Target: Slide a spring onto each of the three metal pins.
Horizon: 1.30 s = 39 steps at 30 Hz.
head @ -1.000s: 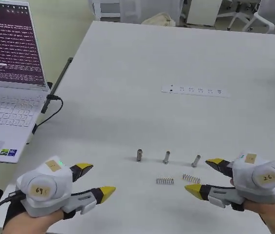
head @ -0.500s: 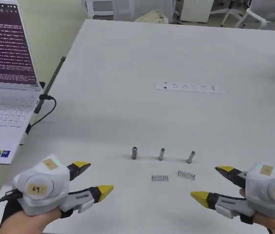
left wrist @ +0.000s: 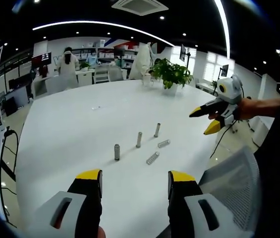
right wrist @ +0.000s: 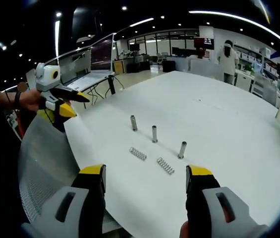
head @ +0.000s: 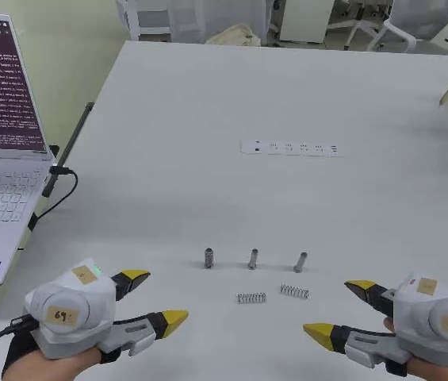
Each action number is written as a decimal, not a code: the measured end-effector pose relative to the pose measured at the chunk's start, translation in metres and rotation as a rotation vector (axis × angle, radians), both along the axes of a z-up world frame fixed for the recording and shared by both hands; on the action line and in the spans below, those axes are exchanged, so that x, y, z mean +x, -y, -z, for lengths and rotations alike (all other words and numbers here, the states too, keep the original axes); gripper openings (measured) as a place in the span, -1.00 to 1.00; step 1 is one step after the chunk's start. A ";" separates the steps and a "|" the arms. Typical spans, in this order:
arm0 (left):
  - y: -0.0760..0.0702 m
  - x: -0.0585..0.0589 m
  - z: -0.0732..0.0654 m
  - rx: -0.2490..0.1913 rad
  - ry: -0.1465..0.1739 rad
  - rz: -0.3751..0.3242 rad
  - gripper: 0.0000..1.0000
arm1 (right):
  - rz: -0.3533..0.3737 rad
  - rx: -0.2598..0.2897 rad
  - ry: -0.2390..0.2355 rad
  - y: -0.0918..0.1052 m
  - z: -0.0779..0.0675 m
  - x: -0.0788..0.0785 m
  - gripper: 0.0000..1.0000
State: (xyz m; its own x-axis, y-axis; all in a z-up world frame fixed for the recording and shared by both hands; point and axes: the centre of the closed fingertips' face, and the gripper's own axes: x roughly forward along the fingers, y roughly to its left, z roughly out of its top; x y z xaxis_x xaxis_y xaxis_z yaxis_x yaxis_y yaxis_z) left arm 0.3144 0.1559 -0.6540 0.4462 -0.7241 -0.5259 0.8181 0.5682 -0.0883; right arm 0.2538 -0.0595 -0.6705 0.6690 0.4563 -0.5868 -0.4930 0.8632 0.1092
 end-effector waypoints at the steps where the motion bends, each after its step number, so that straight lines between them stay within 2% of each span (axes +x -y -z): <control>1: 0.002 -0.001 0.000 0.000 -0.002 0.008 -0.05 | 0.001 -0.001 -0.001 0.001 0.000 0.000 0.28; 8: 0.015 -0.006 0.004 0.019 -0.005 0.061 -0.05 | -0.005 -0.010 -0.015 0.001 0.003 -0.005 0.29; 24: 0.031 -0.007 0.008 0.034 -0.018 0.104 -0.06 | -0.003 0.005 -0.030 -0.003 0.007 -0.013 0.30; 30: 0.044 -0.008 0.009 0.035 -0.020 0.130 -0.07 | -0.013 0.007 -0.040 -0.007 0.009 -0.017 0.30; 39: 0.067 -0.006 0.011 0.058 -0.003 0.198 -0.08 | -0.018 0.005 -0.044 -0.007 0.008 -0.020 0.30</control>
